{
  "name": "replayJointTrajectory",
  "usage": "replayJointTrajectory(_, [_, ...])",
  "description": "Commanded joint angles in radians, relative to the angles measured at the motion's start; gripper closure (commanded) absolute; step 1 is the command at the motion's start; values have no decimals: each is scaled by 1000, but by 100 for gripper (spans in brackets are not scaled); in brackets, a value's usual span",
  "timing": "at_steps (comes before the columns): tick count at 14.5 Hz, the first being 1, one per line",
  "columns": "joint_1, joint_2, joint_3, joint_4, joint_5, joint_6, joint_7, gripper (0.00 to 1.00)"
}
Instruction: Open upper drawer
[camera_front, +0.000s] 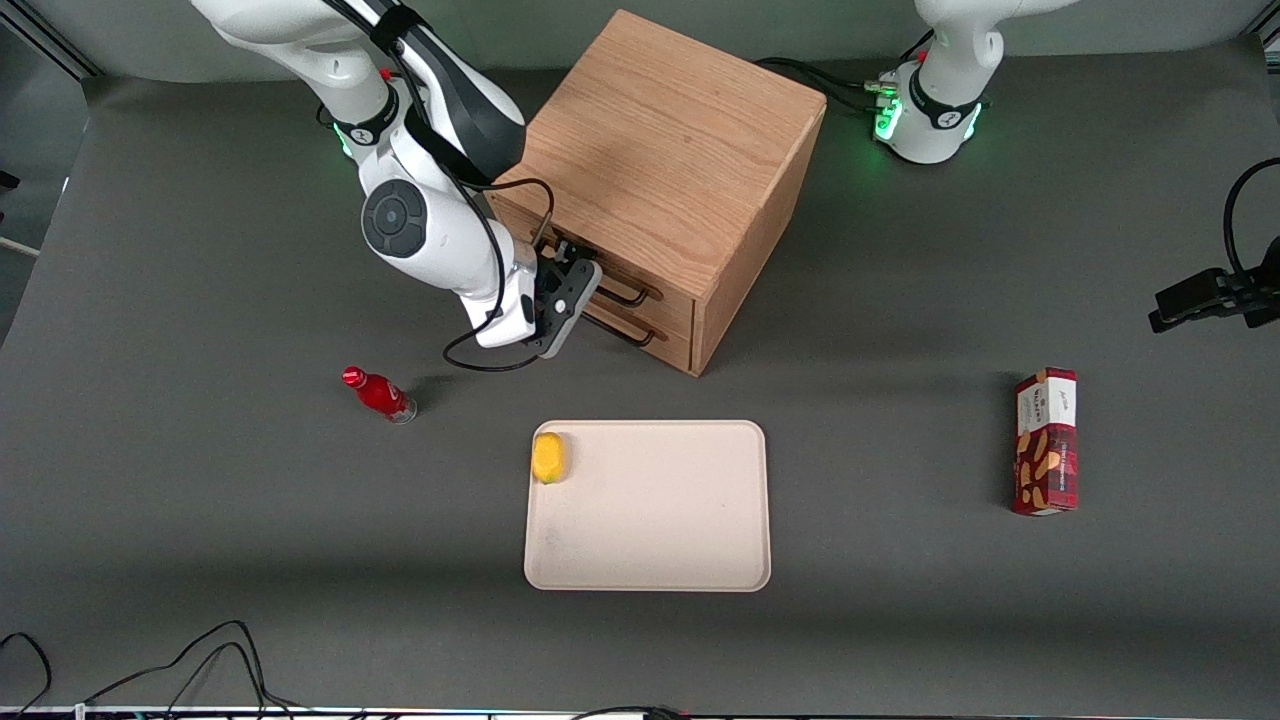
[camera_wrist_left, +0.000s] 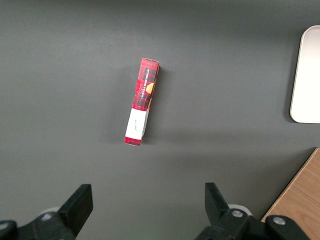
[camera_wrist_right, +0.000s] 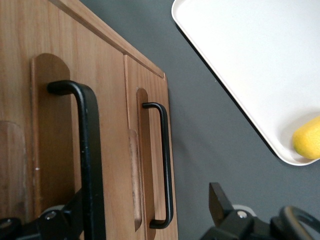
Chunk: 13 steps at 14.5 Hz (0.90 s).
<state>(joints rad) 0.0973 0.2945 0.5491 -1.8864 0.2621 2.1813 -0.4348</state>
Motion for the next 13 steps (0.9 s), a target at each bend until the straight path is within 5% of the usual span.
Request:
replayJointTrajectory(1, [13, 38, -5, 29, -33, 17, 13, 0])
replayJointTrajectory(13, [-10, 91, -24, 110, -86, 6, 14, 0])
